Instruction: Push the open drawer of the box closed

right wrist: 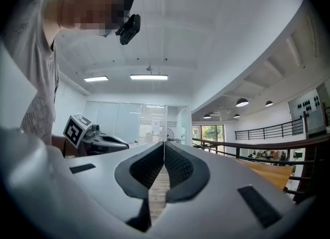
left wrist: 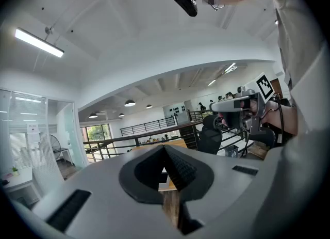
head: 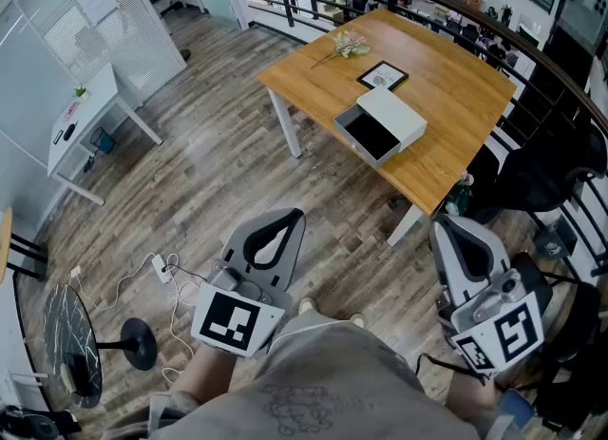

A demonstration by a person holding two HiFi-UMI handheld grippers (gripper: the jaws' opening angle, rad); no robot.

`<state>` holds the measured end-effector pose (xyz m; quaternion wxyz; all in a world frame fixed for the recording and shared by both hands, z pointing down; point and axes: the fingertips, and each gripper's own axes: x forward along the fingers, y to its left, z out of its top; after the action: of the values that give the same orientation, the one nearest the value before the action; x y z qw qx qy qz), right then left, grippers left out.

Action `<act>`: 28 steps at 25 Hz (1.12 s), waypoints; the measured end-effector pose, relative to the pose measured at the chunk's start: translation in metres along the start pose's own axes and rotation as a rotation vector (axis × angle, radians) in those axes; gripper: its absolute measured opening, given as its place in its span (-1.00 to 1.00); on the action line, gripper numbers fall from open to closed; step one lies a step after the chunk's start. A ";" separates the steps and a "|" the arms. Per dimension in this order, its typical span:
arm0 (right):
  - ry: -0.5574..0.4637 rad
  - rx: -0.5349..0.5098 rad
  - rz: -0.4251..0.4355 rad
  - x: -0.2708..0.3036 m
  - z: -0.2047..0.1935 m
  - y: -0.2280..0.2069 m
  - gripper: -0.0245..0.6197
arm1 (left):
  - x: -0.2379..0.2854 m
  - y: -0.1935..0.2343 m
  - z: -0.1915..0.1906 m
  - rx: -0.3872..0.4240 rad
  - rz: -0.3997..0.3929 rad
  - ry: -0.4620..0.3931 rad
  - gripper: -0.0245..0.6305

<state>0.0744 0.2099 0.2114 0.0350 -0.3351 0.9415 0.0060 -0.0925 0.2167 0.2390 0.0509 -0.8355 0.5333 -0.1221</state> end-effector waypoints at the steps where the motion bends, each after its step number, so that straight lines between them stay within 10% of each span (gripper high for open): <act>1: -0.001 0.005 -0.001 0.000 0.000 -0.001 -0.82 | 0.000 -0.001 -0.001 0.006 0.000 0.003 -0.88; 20: 0.038 0.065 0.052 -0.021 -0.017 -0.020 -0.82 | 0.011 -0.012 -0.005 0.020 0.118 0.020 -0.87; 23: 0.044 0.072 0.062 -0.025 -0.020 -0.028 -0.82 | 0.025 -0.023 -0.017 0.087 0.097 0.080 -0.44; 28: 0.059 0.100 0.066 -0.022 -0.034 -0.045 -0.82 | 0.054 -0.028 -0.045 0.101 0.055 0.173 -0.42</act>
<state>0.1178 0.1882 0.2478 0.0236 -0.3018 0.9518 -0.0496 -0.0581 0.1820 0.2965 0.0500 -0.8032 0.5516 -0.2193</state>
